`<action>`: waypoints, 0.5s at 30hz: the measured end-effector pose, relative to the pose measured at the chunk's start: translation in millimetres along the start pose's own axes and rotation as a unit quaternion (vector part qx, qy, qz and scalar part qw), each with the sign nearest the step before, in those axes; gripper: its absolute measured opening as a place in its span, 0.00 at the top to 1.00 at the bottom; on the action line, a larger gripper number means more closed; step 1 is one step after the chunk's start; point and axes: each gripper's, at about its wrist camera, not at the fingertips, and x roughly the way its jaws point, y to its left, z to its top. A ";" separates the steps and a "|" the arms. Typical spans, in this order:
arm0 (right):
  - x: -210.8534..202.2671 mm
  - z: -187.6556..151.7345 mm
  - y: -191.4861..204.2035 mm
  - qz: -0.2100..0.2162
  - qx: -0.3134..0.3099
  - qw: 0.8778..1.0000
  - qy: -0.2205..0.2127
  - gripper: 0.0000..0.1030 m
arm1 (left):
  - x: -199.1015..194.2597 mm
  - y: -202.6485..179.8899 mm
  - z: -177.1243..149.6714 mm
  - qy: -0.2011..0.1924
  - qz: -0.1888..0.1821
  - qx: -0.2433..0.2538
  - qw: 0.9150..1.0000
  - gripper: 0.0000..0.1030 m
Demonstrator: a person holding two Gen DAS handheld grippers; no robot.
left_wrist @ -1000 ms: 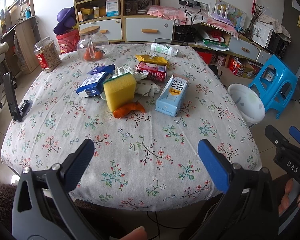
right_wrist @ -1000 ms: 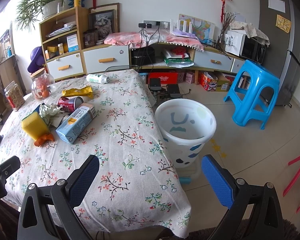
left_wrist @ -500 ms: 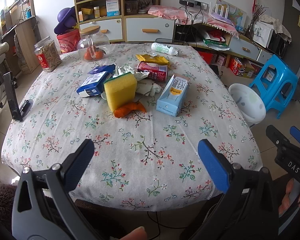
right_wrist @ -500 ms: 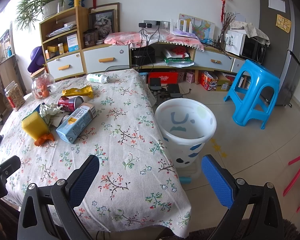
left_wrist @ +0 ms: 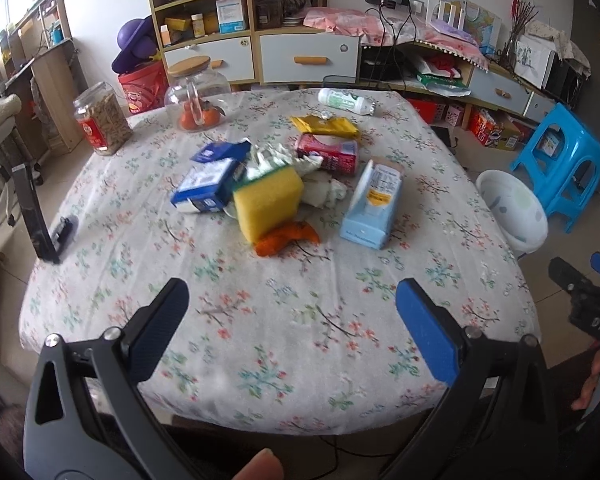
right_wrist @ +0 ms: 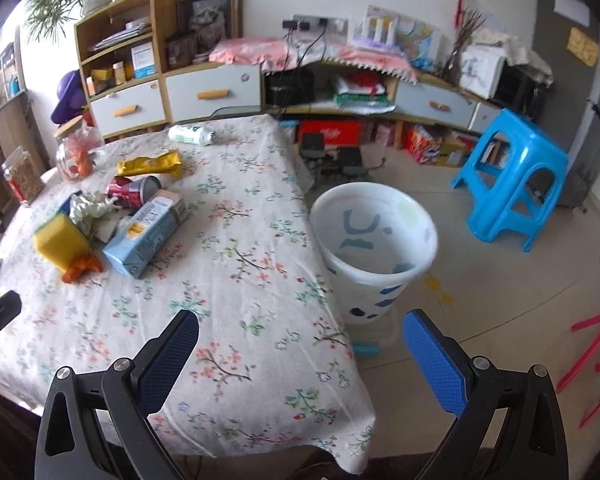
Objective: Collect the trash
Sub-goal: 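Grasp the yellow sponge with the left gripper while the right gripper grasps the light blue milk carton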
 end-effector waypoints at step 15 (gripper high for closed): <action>75.8 80.3 44.4 0.081 -0.013 0.989 0.123 0.00 | 94.5 50.4 76.5 0.112 -0.108 0.014 0.988 0.00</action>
